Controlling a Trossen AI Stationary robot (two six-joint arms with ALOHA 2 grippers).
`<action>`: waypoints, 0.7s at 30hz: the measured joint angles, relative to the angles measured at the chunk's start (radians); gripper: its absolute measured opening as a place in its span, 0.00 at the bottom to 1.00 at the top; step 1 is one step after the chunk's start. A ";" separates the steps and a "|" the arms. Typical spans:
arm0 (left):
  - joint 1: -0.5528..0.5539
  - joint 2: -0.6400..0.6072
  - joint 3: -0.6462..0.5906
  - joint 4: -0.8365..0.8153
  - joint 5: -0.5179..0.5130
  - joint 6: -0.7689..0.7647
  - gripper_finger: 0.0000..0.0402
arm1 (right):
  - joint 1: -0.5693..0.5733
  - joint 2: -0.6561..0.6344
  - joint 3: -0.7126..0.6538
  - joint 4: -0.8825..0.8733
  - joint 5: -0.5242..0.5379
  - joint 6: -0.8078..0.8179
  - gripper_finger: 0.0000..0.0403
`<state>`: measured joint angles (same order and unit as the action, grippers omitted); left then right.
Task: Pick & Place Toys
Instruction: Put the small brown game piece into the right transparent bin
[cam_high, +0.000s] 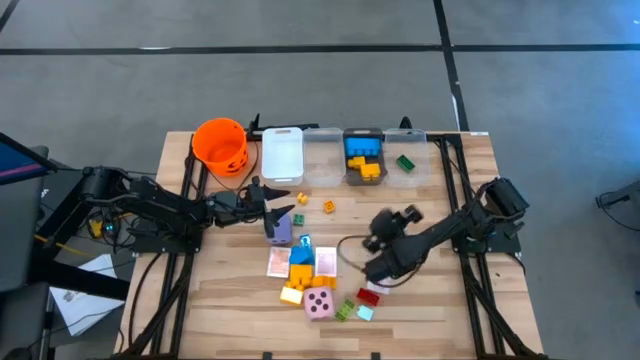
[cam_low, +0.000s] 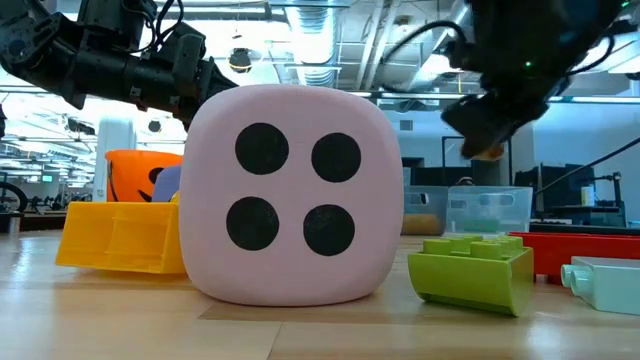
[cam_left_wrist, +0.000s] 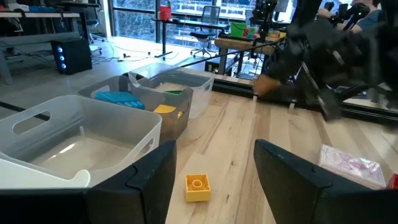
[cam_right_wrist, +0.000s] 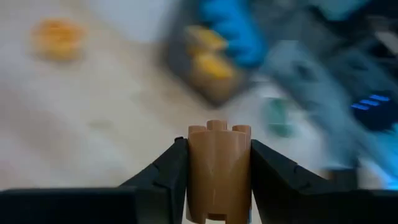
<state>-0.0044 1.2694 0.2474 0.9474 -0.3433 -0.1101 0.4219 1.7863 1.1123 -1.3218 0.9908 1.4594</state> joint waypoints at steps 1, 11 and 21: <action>0.000 0.000 0.000 0.000 0.000 0.000 0.52 | -0.010 0.000 0.003 -0.077 0.002 0.066 0.33; 0.000 0.000 0.000 0.002 0.000 0.000 0.52 | -0.206 -0.116 -0.076 -0.152 0.027 0.096 0.33; 0.000 -0.005 0.001 0.013 0.000 0.000 0.52 | -0.422 -0.418 -0.255 0.099 0.031 -0.096 0.33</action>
<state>-0.0044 1.2648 0.2481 0.9608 -0.3434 -0.1101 0.0002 1.3678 0.8570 -1.2224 1.0218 1.3632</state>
